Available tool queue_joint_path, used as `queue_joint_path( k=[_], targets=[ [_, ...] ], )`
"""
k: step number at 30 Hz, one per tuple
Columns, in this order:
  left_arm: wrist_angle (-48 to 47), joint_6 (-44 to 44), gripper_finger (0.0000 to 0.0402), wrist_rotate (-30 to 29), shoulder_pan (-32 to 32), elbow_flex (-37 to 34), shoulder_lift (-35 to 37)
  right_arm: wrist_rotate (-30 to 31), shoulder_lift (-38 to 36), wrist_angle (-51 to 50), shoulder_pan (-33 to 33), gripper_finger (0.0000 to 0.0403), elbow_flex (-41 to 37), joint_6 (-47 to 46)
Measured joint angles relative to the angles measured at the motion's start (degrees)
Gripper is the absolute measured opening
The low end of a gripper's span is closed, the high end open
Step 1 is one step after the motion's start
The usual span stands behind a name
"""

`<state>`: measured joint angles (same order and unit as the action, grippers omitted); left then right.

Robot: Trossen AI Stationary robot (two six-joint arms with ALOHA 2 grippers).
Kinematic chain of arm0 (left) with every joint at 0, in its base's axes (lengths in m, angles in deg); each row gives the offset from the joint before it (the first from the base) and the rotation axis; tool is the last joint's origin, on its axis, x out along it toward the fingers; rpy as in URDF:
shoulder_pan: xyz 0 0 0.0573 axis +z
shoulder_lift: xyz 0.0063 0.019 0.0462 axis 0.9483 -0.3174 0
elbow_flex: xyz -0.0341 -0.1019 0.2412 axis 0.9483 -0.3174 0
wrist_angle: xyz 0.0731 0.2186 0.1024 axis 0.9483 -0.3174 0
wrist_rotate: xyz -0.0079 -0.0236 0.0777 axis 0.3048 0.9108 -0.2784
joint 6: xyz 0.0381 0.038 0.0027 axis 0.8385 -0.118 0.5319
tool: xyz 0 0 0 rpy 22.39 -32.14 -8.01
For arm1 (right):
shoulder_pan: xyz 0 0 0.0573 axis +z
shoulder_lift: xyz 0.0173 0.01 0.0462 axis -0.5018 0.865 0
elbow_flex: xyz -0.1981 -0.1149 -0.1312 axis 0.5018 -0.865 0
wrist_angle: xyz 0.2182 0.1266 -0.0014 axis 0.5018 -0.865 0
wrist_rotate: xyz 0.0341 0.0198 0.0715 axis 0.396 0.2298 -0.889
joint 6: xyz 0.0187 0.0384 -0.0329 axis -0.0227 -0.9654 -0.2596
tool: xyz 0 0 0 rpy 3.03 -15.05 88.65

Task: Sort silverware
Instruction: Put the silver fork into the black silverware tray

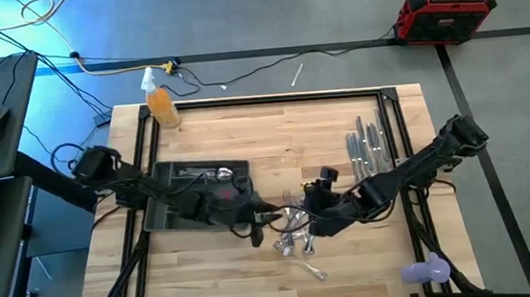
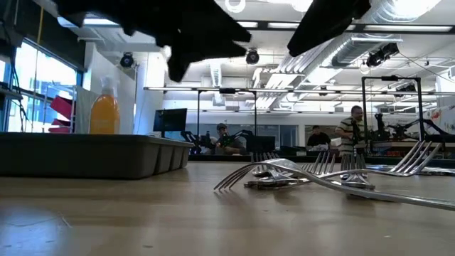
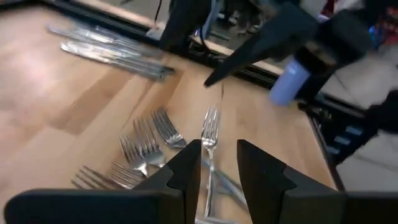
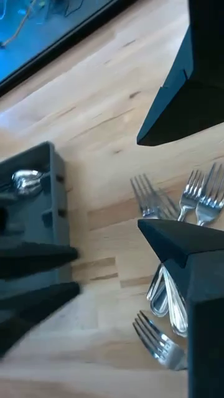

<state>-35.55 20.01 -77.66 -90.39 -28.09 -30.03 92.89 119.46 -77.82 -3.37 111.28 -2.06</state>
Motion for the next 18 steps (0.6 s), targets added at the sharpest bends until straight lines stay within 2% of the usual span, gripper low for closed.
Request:
queue_joint_path(
  k=[4, 8, 10, 13, 18],
  targets=[
    [-15.07, -4.94, 0.0093, 2.65, 3.87, 6.53, -4.7, 1.78, -0.02, -1.86, 0.91, 0.0192, 0.34, -2.22],
    [-33.02, -5.46, 0.0117, 4.41, 6.75, 15.19, -10.09, 2.79, -0.02, -3.04, 1.13, 0.0192, 0.36, -3.85],
    [-39.11, -5.5, 0.0133, 5.67, 7.74, 19.25, -12.29, 2.92, -0.02, -3.15, 1.05, 0.0192, 0.36, -4.5],
    [-43.77, -5.5, 0.0159, 7.94, 8.84, 23.87, -14.75, 3.26, -0.02, -3.22, 1.06, 0.0192, 0.36, -4.51],
    [-45.79, -6.79, 0.0195, 13.86, 10.33, 28.09, -16.96, 3.72, -0.02, -4.11, 2.06, 0.0192, 0.36, -5.13]
  ],
)
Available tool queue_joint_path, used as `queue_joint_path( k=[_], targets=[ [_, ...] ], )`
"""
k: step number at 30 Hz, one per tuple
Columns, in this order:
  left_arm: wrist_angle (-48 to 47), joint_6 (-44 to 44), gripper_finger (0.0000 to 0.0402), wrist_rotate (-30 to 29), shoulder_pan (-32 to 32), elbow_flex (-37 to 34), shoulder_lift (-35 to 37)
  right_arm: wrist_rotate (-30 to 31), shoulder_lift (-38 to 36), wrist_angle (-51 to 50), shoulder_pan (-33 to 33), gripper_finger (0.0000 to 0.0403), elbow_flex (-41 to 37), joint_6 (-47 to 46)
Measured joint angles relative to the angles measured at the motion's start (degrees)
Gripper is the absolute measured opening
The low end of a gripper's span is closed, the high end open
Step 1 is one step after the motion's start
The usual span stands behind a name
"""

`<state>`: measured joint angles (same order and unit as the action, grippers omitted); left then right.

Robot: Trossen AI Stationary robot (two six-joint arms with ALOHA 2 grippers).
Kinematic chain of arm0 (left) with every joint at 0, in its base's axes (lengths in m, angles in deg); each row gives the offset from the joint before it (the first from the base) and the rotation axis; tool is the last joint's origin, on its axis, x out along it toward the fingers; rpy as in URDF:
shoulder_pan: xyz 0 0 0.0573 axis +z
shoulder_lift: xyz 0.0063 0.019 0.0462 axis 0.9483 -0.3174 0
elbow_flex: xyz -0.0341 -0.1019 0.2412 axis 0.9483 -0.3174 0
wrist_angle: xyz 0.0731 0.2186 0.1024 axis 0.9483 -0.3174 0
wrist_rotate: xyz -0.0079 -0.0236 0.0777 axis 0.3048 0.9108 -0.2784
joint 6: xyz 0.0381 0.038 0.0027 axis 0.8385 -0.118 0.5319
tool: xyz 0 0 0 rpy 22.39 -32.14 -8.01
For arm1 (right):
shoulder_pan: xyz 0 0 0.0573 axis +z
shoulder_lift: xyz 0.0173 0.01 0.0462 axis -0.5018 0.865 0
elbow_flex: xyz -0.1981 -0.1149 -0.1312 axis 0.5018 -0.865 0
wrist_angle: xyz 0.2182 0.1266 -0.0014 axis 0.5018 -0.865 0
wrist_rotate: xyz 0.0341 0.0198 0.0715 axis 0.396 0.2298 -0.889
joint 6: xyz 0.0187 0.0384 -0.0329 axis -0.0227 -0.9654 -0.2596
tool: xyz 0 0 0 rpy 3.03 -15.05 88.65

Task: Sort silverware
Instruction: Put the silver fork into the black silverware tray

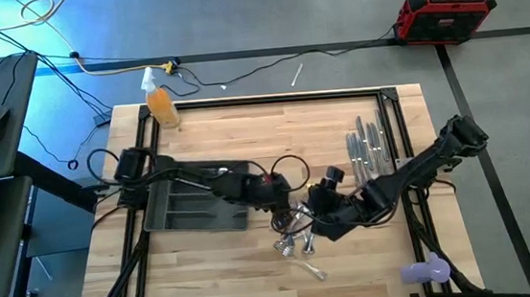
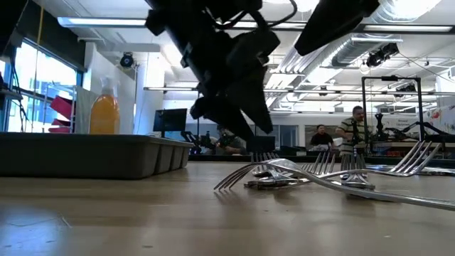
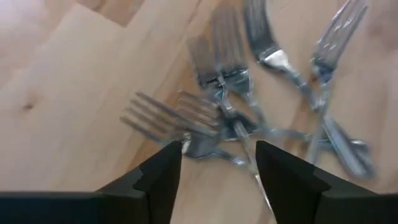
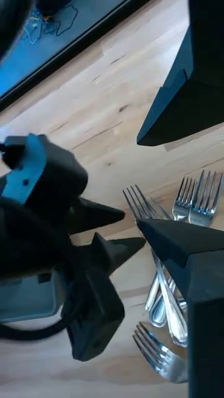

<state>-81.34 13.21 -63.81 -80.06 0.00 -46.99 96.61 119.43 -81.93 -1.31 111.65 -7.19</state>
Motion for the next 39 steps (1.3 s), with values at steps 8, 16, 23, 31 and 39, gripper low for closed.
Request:
queue_joint_path(
  k=[8, 16, 23, 31, 39],
  targets=[
    [-0.36, -6.96, 0.0209, 7.07, -0.08, 0.91, -4.95, 4.51, 0.0, -0.51, 2.26, 0.0192, 0.0, 0.04],
    [1.13, -8.22, 0.0209, 7.12, -0.21, 1.17, -6.28, 5.82, 0.0, -0.77, 2.43, 0.0192, 0.0, 0.09],
    [-1.26, -4.81, 0.0209, 0.1, -0.08, 3.4, -6.95, 5.83, 0.0, -0.75, 2.37, 0.0192, 0.0, 0.2],
    [-3.91, -1.08, 0.0209, -0.13, 0.47, 3.72, -9.31, 5.82, 0.0, -0.75, 2.37, 0.0192, 0.0, 0.02],
    [-14.57, 5.73, 0.0209, -5.34, 0.3, 8.29, -8.92, 5.78, 0.0, -0.8, 2.37, 0.0192, 0.0, 0.0]
  ],
)
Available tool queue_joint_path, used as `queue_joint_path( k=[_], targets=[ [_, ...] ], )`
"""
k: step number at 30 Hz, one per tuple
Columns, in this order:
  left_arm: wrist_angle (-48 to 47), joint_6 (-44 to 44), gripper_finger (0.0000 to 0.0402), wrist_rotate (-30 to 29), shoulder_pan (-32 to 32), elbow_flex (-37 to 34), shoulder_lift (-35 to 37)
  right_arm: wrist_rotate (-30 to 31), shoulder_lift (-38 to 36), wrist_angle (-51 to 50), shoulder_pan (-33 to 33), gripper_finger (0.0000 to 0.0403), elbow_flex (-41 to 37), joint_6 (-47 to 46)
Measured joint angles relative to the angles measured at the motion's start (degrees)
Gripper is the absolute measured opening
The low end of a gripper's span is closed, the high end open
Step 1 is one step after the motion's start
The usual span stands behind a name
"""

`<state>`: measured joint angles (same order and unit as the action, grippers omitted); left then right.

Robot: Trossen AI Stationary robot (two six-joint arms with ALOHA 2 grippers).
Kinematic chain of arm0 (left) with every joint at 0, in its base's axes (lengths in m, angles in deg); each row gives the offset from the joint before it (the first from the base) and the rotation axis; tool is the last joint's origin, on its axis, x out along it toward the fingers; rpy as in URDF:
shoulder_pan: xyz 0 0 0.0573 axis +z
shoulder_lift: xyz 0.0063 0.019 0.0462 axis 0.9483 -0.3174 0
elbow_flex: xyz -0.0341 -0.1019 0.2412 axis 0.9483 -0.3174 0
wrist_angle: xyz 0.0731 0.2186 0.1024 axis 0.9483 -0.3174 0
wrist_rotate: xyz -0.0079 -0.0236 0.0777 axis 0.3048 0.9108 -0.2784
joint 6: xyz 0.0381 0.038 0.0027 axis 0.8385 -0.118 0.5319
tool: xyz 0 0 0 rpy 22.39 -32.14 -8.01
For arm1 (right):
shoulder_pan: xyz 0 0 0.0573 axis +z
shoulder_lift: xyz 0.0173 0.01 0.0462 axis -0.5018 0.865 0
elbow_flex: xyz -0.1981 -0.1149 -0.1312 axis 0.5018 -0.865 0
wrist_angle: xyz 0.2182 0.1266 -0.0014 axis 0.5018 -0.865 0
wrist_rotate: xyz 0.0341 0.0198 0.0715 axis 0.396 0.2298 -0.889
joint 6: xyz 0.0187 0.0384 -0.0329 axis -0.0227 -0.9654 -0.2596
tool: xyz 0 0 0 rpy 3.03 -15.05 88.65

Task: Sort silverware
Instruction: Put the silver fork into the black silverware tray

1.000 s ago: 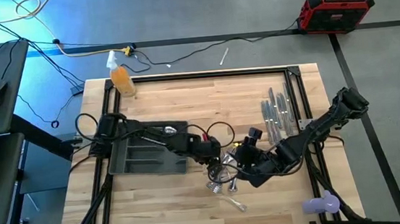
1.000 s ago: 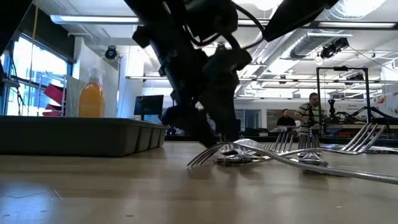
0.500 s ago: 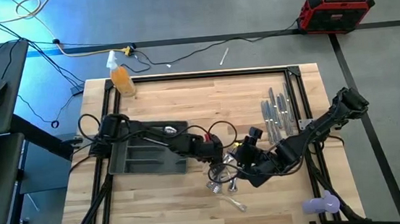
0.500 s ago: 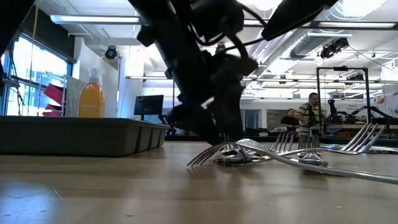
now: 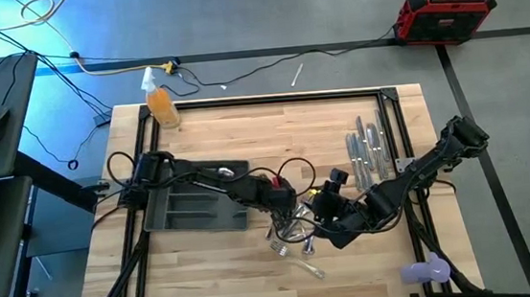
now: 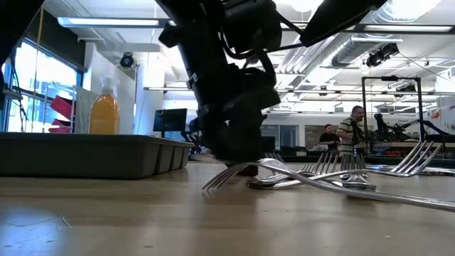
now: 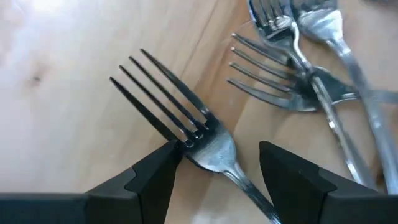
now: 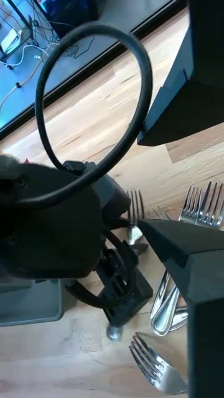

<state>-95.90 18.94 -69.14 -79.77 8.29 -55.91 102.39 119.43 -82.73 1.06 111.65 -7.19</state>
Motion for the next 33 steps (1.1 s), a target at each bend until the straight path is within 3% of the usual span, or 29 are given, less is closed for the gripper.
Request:
queue_joint_path(
  k=[13, 15, 28, 33],
  targets=[
    [-15.31, 0.7, 0.0209, 1.27, -1.23, 6.27, 0.04, 0.02, 0.0, 0.39, 0.0, 0.0192, -1.22, -0.46],
    [-15.01, 0.03, 0.0209, 3.24, -1.06, 6.19, -0.28, 0.03, 0.0, 0.73, -0.01, 0.0192, -2.12, -1.22],
    [-11.08, 0.07, 0.0206, 2.2, 1.31, 6.23, -2.28, -0.07, 0.0, 0.62, -0.31, 0.0192, -3.39, -3.99],
    [-10.82, 1.59, 0.016, 3.85, 1.31, 6.44, -3.44, -0.21, -0.02, 0.83, -0.33, 0.0192, -3.43, -3.89]
  ],
)
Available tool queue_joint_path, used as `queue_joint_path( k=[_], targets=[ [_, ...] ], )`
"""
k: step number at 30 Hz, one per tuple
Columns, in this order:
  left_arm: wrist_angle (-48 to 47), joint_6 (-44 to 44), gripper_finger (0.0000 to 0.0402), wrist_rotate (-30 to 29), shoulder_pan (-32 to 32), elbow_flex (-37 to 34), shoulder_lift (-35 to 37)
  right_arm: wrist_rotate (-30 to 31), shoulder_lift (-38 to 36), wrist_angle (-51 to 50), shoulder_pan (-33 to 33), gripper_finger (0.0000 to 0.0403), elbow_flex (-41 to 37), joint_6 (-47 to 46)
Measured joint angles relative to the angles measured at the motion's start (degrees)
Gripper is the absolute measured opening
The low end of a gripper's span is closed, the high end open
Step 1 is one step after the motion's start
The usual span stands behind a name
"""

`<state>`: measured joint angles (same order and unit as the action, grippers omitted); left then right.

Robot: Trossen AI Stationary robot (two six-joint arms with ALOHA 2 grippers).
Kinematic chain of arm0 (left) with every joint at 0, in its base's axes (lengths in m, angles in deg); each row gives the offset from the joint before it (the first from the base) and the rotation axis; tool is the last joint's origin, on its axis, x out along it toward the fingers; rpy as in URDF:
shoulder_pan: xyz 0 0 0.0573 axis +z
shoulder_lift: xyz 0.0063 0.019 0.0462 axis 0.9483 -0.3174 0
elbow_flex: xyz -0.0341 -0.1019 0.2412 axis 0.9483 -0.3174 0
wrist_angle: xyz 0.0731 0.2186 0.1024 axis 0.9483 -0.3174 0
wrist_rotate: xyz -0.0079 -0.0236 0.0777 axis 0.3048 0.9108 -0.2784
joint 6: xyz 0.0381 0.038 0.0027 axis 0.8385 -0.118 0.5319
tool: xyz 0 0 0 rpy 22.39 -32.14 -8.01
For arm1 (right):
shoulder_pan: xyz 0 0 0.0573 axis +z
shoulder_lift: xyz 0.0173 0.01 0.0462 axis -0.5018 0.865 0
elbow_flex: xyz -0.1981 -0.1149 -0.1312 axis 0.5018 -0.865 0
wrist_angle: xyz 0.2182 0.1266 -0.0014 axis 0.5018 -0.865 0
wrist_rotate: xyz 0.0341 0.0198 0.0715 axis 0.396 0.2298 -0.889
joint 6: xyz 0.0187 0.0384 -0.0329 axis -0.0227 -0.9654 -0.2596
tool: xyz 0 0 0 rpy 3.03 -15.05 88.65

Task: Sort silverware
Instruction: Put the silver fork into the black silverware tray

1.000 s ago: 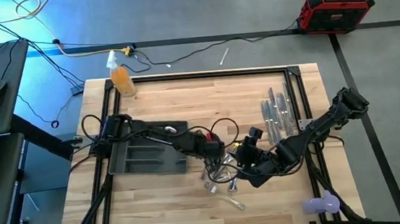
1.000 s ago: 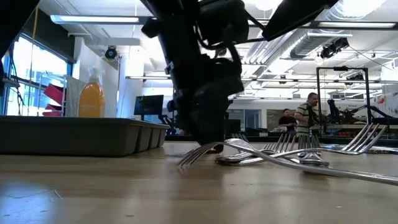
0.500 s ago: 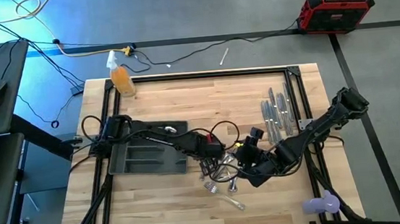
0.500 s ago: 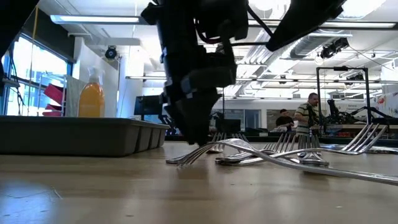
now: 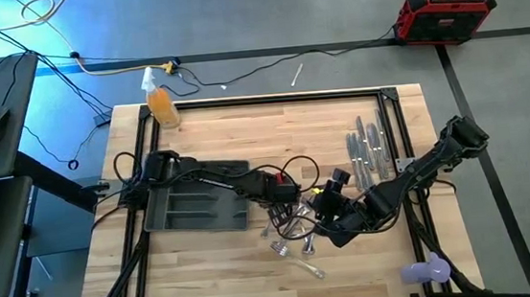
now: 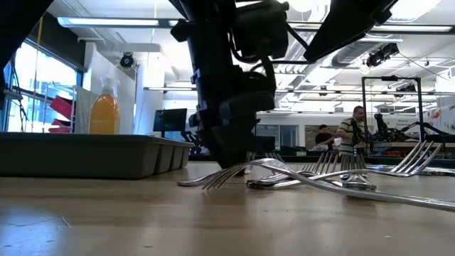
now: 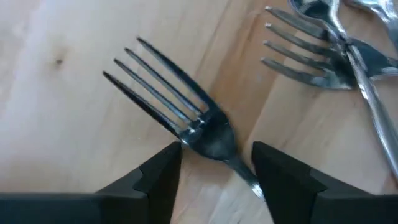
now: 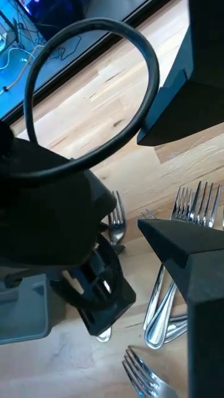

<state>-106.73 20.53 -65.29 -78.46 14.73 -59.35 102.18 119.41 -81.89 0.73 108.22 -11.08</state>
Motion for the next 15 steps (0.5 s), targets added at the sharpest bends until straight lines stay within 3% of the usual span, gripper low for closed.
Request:
queue_joint_path(
  k=[7, 15],
  targets=[
    [0.34, 6.54, 0.0014, 0.53, -0.07, 0.28, 0.0, -0.01, 0.0, 0.12, 0.02, 0.0192, 0.0, 0.02],
    [-0.41, 16.07, 0.0002, -3.45, -1.22, 8.8, -0.49, 0.06, 0.0, 0.06, 0.02, 0.0192, 0.0, 0.02]
  ],
)
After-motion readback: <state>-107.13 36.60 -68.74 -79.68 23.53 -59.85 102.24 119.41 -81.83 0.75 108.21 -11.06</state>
